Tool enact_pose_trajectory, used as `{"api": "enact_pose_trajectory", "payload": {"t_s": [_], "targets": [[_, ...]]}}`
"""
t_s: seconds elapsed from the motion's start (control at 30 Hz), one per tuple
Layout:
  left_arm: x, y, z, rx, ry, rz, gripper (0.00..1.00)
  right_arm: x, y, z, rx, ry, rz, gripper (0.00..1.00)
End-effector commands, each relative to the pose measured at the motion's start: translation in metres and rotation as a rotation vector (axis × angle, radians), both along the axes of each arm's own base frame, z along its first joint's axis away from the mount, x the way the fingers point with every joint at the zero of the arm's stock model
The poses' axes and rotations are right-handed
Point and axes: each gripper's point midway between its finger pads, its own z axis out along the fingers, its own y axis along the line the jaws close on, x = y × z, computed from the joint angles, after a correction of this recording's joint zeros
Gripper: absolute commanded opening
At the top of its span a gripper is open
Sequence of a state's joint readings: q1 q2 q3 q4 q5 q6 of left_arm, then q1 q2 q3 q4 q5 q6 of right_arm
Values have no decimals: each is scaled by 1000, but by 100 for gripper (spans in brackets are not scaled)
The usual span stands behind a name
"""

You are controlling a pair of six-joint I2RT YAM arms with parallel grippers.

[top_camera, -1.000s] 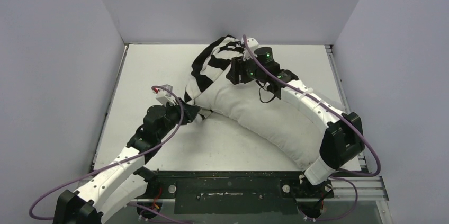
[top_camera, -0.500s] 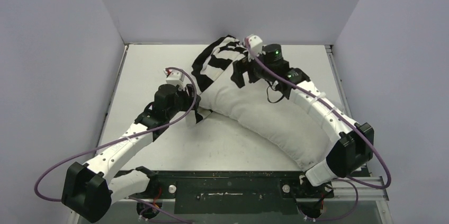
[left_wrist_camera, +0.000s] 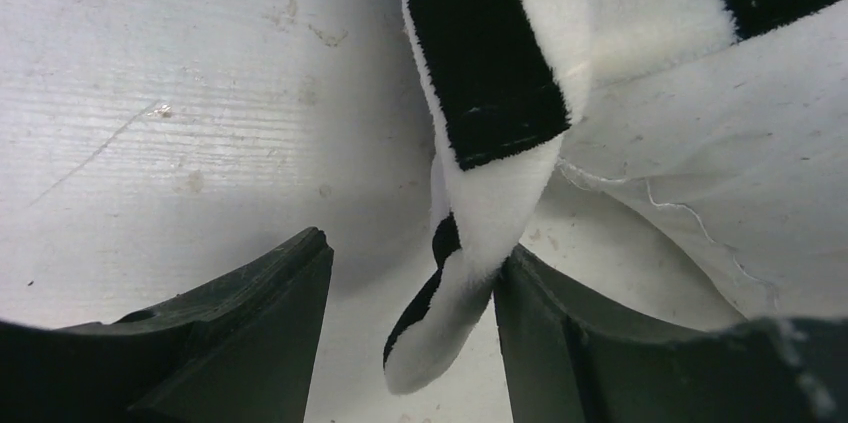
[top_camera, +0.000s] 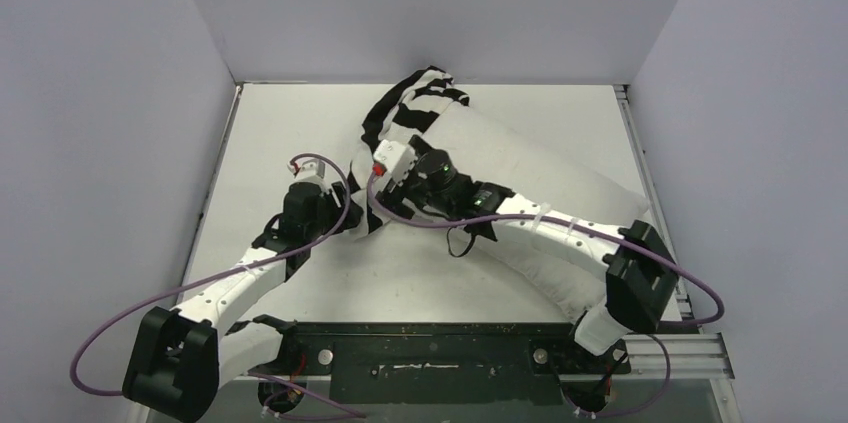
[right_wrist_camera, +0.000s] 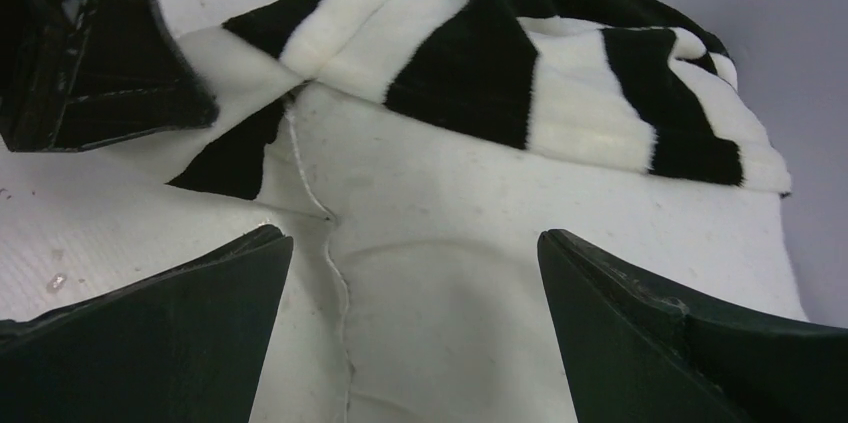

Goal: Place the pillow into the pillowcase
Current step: Stuff the pillow into the pillowcase.

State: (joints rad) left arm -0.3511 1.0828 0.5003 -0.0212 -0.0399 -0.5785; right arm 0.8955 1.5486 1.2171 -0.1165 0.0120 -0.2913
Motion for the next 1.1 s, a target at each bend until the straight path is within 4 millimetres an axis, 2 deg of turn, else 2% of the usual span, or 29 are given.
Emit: {"api": "enact_pose_trajectory", "payload": {"t_s": [0.0, 0.13, 0.27, 0.33, 0.37, 0.4, 0.43, 0.47, 0.5, 0.57, 0.6, 0.67, 0.73, 0.87, 0.97, 1.07], "targets": [[17, -17, 32, -180, -137, -1, 50, 23, 14, 1, -54, -229, -73, 100], [14, -24, 49, -263, -204, -28, 0, 33, 29, -18, -109, -312, -87, 100], [13, -19, 49, -260, -197, -1, 0, 46, 36, -45, -148, -348, -122, 100], [12, -20, 47, -276, -190, 4, 0, 57, 36, -48, -118, -374, -188, 97], [11, -21, 48, -289, -189, 1, 0, 63, 38, -49, -89, -373, -217, 89], [11, -23, 48, -299, -185, -2, 0, 69, 40, -48, -65, -366, -244, 74], [11, -23, 50, -309, -185, -4, 0, 77, 42, -44, -32, -357, -277, 50], [11, -24, 53, -316, -187, -7, 0, 84, 43, -36, 12, -352, -310, 33], [11, -25, 56, -321, -187, -10, 0, 90, 45, -24, 61, -352, -345, 21], [12, -28, 64, -320, -190, -28, 0, 102, 42, -5, 161, -335, -421, 4], [12, -29, 69, -315, -195, -42, 0, 108, 41, 4, 216, -311, -452, 0], [10, -34, 77, -300, -208, -84, 0, 125, 39, 17, 348, -220, -499, 0], [7, -35, 74, -282, -200, -100, 0, 139, 40, 23, 464, -144, -575, 0], [-6, -40, 71, -341, -176, -116, 0, 150, 52, 27, 631, -61, -638, 0], [-18, -51, 75, -409, -165, -144, 0, 154, 61, 25, 711, -5, -680, 0], [-30, -63, 72, -439, -137, -173, 0, 159, 59, 14, 769, 34, -748, 0]]}}
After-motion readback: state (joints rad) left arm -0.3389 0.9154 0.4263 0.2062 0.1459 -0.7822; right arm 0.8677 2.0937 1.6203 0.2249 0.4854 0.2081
